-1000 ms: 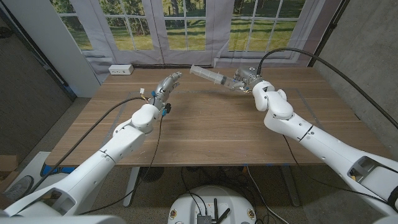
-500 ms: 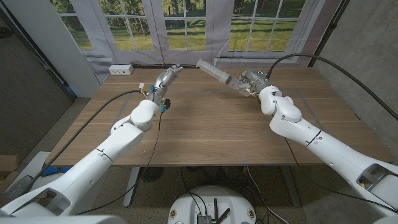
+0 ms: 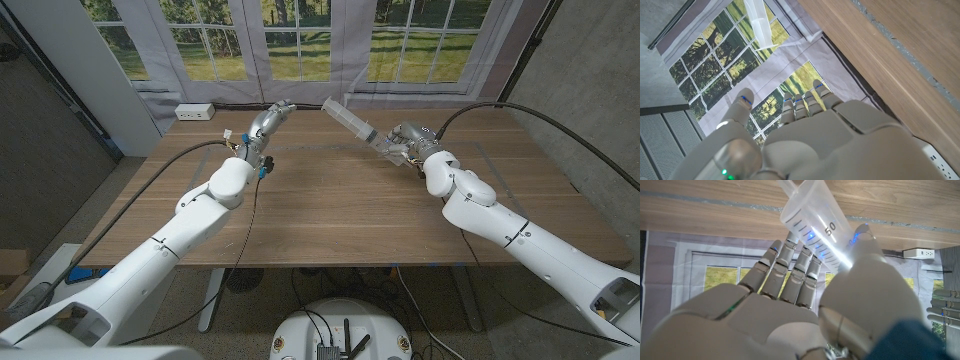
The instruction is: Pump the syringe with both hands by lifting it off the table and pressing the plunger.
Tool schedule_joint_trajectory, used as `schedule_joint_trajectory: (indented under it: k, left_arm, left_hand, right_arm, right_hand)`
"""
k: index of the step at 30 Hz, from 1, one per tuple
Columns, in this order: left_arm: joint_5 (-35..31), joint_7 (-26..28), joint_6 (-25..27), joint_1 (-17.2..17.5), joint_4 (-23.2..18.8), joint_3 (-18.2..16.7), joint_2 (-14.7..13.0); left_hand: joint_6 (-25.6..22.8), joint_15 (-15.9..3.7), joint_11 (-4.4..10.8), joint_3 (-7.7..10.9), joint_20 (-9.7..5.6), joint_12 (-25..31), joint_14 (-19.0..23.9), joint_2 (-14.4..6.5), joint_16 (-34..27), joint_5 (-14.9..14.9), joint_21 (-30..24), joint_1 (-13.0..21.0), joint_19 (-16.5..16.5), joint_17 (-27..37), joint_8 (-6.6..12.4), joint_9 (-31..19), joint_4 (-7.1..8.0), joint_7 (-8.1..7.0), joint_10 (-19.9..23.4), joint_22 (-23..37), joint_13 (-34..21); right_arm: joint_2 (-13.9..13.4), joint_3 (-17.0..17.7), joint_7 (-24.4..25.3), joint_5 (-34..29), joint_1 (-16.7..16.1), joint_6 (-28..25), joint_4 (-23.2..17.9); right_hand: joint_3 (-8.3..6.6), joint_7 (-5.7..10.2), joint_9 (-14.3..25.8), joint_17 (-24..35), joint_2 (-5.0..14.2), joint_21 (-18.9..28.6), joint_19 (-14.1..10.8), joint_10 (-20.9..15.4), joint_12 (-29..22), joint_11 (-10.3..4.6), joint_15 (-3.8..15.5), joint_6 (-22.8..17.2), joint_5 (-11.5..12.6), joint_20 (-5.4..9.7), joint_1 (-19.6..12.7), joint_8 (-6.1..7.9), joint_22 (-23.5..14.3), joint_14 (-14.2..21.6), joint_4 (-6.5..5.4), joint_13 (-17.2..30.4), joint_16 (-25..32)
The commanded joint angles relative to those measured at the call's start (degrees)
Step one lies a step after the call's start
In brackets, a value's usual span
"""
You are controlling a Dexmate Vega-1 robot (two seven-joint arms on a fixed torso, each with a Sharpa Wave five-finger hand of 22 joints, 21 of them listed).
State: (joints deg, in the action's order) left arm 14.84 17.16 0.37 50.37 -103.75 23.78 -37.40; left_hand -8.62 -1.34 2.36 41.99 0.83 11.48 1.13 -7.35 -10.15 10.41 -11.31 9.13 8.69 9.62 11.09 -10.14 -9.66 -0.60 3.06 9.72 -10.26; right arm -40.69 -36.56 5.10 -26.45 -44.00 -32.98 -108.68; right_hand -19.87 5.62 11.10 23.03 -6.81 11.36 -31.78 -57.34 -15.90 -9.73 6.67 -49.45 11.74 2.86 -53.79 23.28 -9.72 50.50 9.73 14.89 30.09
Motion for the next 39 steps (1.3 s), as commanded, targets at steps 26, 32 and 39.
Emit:
schedule_joint_trajectory:
  k: [26,32,39]
  left_arm:
    - [-6.9,-8.7,3.1,-7.7,-3.7,0.5,-6.2]
    - [-7.8,-10.9,3.1,-9.4,-3.2,1.0,-6.9]
    - [-8.3,-14.1,2.9,-11.3,-2.0,2.0,-7.6]
  left_hand:
    - [-1.2,-0.43,-0.11,-1.19,0.28,0.1,-0.4,1.2,-0.1,-0.1,0.3,0.2,0.0,0.1,0.03,-0.2,-0.12,0.35,0.3,0.2,-0.2]
    - [-1.5,-0.51,-0.02,-1.34,0.31,0.1,-0.3,1.3,-0.1,-0.1,0.3,0.2,0.0,0.1,0.07,-0.2,-0.08,0.44,0.3,0.2,-0.2]
    - [-2.0,-1.42,0.30,-1.81,0.28,0.1,0.2,1.6,-0.3,-0.3,0.3,-0.1,-0.1,0.1,0.14,-0.2,-0.02,0.07,0.6,0.2,-0.2]
  right_arm:
    - [-1.2,2.2,8.2,14.8,-3.2,11.3,2.0]
    - [-1.5,1.9,8.3,15.1,-3.0,12.7,2.8]
    - [-2.0,1.5,8.5,14.2,-2.7,13.0,2.7]
  right_hand:
    - [1.46,5.70,0.3,2.8,13.70,0.3,-1.0,-2.7,2.0,-1.77,7.15,-7.7,0.4,7.98,-13.0,-2.56,-0.3,1.8,-0.26,1.2,-3.6]
    - [1.60,5.68,0.3,3.3,13.74,0.4,-1.1,-2.8,2.2,-1.75,7.16,-8.1,0.5,7.99,-13.0,-2.92,-0.3,2.0,-0.26,1.5,-4.3]
    - [1.75,5.68,0.3,4.0,13.73,0.4,-1.1,-2.9,2.4,-1.76,7.16,-8.3,0.5,8.01,-13.1,-3.39,-0.3,2.2,-0.24,1.8,-5.0]
